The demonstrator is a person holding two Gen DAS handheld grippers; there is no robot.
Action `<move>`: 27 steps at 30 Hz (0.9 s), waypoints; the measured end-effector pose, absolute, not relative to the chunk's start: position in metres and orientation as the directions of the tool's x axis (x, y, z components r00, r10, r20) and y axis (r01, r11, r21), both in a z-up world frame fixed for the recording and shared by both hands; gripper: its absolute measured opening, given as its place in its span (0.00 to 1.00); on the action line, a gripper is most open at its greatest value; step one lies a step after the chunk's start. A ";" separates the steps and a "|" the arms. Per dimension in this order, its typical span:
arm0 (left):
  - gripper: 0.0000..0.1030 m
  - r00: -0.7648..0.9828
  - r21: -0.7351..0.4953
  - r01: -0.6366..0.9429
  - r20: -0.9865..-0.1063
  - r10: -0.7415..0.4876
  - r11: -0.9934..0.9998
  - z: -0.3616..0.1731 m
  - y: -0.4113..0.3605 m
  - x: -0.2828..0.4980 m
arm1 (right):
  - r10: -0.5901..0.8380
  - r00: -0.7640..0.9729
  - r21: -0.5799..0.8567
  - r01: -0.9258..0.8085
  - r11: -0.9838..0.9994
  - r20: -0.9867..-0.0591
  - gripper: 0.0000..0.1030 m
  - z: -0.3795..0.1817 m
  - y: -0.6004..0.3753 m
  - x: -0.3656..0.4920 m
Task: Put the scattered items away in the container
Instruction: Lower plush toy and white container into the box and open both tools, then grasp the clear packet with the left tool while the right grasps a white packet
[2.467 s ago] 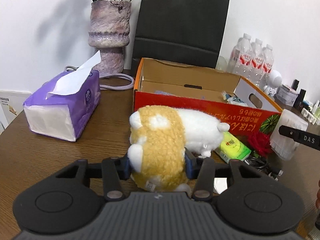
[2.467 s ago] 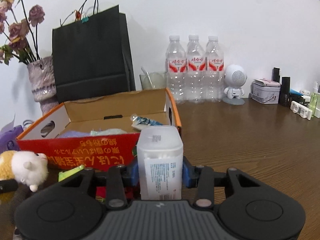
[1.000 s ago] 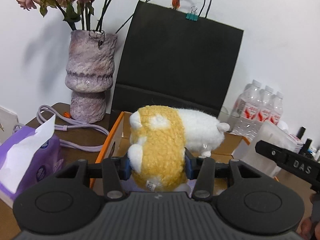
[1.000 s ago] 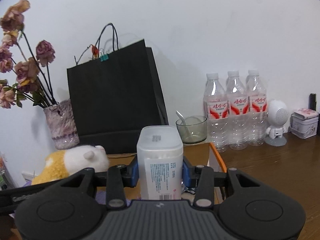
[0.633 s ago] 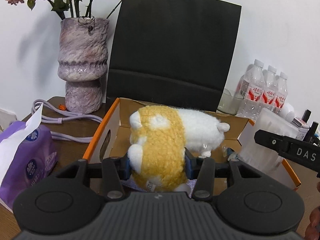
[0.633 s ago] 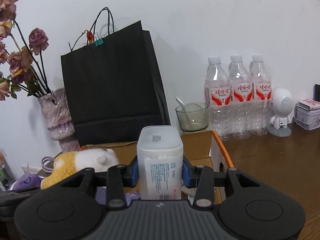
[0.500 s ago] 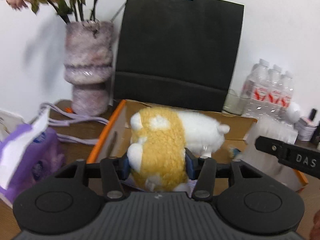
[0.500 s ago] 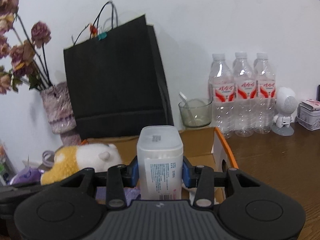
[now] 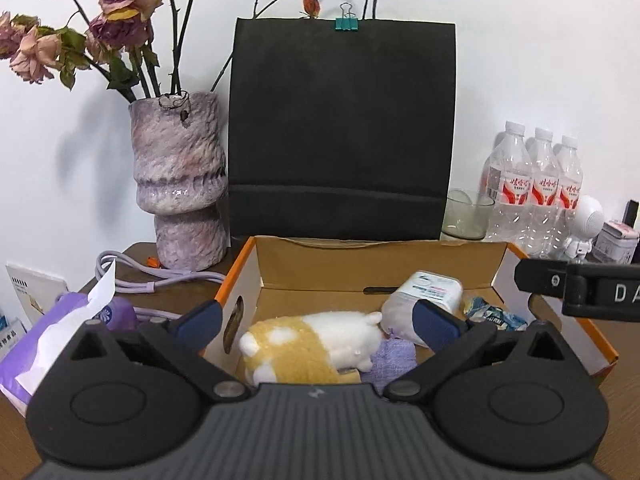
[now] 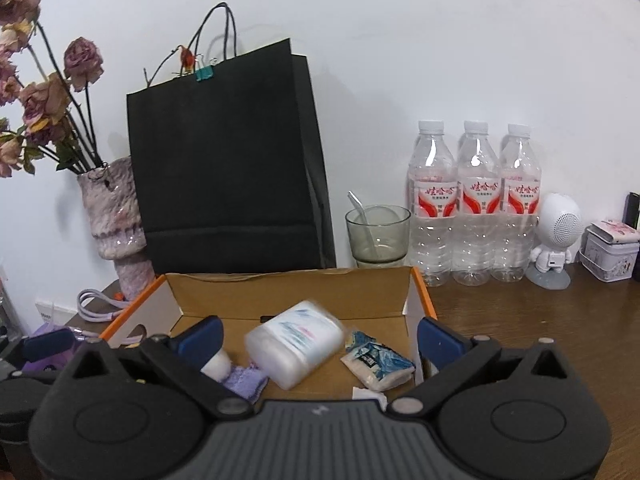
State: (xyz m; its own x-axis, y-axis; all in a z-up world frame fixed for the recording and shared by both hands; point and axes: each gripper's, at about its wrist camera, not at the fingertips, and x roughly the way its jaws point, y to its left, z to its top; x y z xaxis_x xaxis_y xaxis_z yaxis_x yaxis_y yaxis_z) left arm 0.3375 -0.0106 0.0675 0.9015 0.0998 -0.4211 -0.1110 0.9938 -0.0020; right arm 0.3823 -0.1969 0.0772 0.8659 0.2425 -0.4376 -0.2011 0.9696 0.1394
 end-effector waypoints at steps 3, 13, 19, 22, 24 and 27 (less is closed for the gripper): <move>1.00 0.901 -0.006 -0.116 -0.422 0.102 0.993 0.068 -0.009 0.338 | 0.243 0.861 0.149 -0.196 0.969 -0.447 1.00 0.075 -0.199 0.384; 1.00 0.903 -0.005 -0.114 -0.418 0.102 0.993 0.068 -0.009 0.337 | 0.246 0.858 0.140 -0.204 0.969 -0.451 1.00 0.075 -0.195 0.383; 1.00 0.900 -0.015 -0.114 -0.425 0.097 0.993 0.068 -0.007 0.331 | 0.254 0.853 0.144 -0.210 0.967 -0.456 1.00 0.075 -0.195 0.381; 1.00 0.901 -0.026 -0.115 -0.424 0.093 0.993 0.070 -0.004 0.324 | 0.255 0.854 0.135 -0.217 0.967 -0.454 1.00 0.077 -0.193 0.377; 1.00 0.902 -0.029 -0.113 -0.423 0.090 0.993 0.071 -0.002 0.318 | 0.251 0.859 0.123 -0.219 0.968 -0.446 1.00 0.079 -0.192 0.372; 1.00 0.902 -0.051 -0.125 -0.422 0.092 0.991 0.075 0.005 0.308 | 0.251 0.864 0.107 -0.226 0.968 -0.437 1.00 0.082 -0.191 0.363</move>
